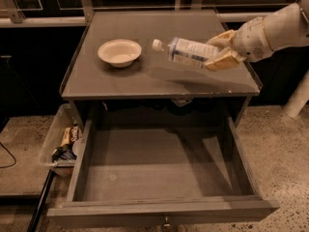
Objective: Pick blue plastic bottle from top drawer and place on counter
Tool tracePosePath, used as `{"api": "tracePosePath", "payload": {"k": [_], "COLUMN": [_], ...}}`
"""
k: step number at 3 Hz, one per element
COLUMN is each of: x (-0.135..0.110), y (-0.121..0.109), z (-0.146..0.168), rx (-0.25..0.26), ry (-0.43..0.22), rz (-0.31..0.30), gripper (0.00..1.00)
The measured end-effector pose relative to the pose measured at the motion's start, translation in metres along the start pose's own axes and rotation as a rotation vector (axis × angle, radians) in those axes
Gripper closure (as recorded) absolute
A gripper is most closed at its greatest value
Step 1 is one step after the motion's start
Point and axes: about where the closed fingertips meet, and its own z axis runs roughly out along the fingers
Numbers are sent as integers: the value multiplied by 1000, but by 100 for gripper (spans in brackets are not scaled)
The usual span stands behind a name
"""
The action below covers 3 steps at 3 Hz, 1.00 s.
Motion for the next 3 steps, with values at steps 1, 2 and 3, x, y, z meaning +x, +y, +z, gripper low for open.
{"api": "tracePosePath", "payload": {"k": [1,2,3], "x": [13,29,38], "y": [-25,-41,-53], "z": [27,53,69], "rx": [-24,-42,-52], "ry": [-1,28,61], "rz": [66,135,173], "gripper": [100,100,86]}}
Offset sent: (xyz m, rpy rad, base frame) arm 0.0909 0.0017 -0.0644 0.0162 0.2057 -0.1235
